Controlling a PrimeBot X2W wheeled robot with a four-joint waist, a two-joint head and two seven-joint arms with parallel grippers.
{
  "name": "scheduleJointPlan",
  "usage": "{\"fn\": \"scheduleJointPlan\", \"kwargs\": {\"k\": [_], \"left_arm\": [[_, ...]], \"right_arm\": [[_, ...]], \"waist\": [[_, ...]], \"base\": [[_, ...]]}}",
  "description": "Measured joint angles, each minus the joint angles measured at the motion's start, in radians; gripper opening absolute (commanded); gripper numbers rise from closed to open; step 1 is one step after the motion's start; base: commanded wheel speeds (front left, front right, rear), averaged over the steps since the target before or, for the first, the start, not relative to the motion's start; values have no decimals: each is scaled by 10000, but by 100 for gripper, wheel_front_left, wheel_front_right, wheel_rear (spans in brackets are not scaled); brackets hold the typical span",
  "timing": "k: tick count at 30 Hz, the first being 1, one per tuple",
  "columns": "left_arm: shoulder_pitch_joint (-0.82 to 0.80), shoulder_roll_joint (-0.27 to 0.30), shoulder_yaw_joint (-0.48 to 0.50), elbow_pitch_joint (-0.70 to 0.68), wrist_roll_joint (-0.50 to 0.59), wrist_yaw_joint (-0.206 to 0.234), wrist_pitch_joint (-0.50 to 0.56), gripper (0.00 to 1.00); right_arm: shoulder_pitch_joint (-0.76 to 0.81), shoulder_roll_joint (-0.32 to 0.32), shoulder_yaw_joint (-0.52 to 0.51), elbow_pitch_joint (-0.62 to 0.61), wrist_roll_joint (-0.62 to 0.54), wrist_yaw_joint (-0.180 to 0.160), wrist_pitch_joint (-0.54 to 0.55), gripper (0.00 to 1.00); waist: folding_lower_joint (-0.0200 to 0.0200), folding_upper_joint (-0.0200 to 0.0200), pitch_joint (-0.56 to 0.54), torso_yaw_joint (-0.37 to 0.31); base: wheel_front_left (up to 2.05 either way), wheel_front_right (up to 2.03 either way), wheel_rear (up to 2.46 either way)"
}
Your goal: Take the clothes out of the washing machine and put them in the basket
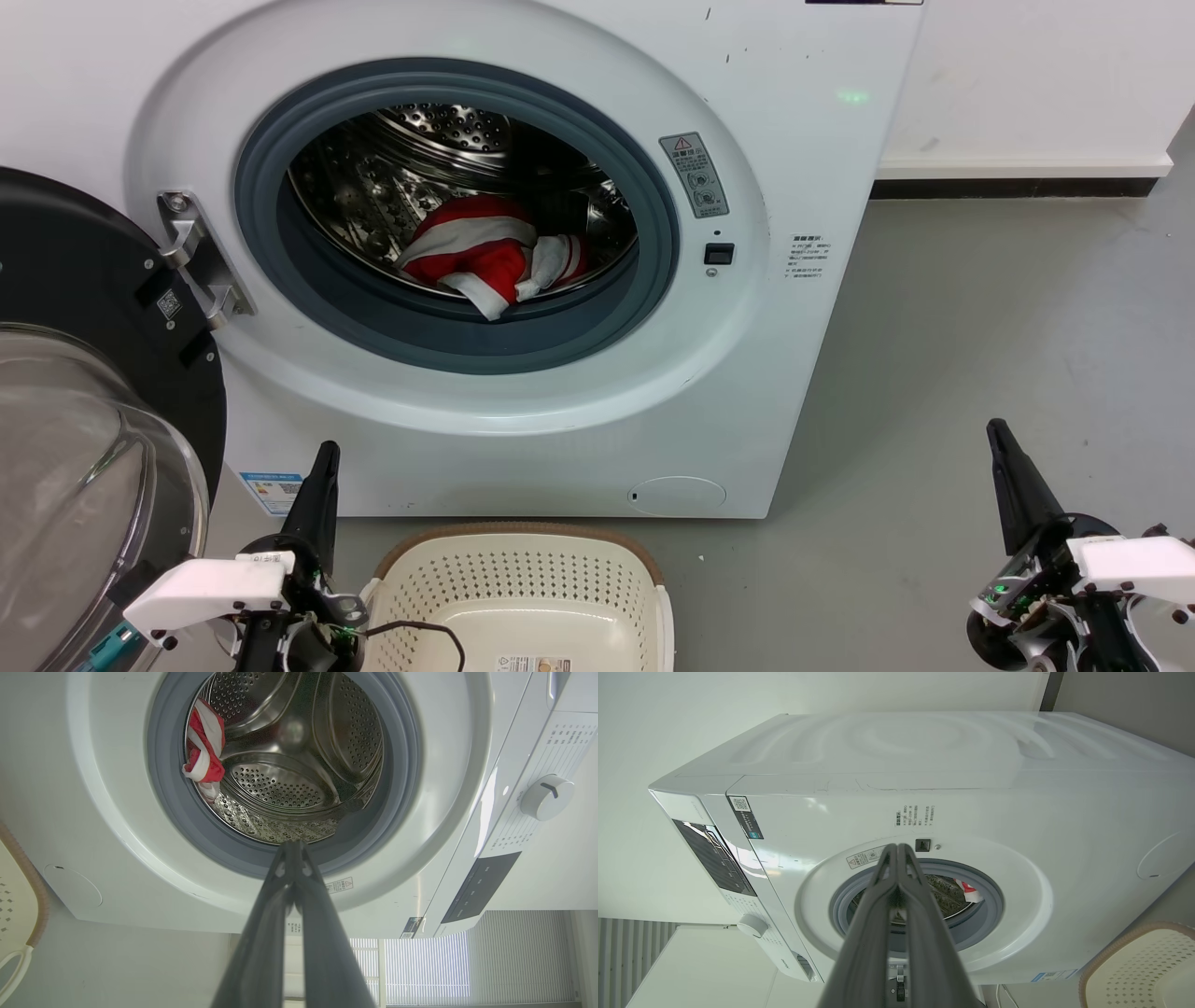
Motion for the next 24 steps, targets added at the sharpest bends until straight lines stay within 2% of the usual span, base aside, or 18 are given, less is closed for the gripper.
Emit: {"fn": "scheduleJointPlan", "kwargs": {"k": [21, 22, 24], "left_arm": [[0, 0, 0, 0, 0, 0, 0, 0], [9, -4, -2, 17, 0, 0, 0, 100], [117, -12, -23, 182, 0, 2, -2, 100]], "right_arm": [[0, 0, 0, 0, 0, 0, 0, 0], [11, 2, 0, 13, 2, 0, 0, 100], [107, 6, 4, 176, 4, 0, 0, 100]], "waist": [[0, 0, 0, 0], [0, 0, 0, 0], [0, 0, 0, 0]], "base": [[0, 0, 0], [0, 0, 0], [0, 0, 0]]}}
